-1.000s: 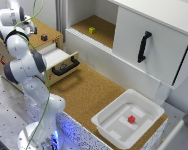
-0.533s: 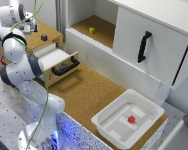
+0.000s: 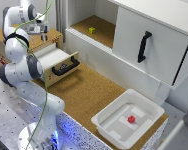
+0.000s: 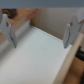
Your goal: Push down the green button to turn off the green light
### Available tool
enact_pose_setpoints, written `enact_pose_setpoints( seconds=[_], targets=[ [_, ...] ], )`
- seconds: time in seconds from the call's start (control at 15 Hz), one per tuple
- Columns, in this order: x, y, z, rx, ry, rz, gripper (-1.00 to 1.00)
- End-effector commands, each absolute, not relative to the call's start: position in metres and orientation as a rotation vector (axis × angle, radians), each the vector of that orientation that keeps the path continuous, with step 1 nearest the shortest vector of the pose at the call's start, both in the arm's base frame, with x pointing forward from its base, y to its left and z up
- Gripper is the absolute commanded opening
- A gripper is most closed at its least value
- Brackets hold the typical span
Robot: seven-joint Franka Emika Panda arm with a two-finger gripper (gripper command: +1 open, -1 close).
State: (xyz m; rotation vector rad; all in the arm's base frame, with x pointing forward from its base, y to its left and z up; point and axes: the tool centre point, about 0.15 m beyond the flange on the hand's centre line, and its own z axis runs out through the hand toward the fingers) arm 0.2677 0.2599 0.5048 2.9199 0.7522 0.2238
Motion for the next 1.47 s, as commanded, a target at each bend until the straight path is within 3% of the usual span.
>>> enact_pose_setpoints(
  seconds=[0.0,0.67,0.73,1.07,1.4],
  targets=[
    [0.286,0.142,0.461,3.07,0.677,0.407,1.0],
    [0.337,0.035,0.371,3.168,0.401,0.358,1.0],
    [0.343,0.031,0.359,3.18,0.367,0.35,-1.0],
    [0.364,0.033,0.309,3.215,0.396,0.251,-1.0],
    [0.37,0.054,0.311,3.205,0.394,0.245,-1.0]
  ],
)
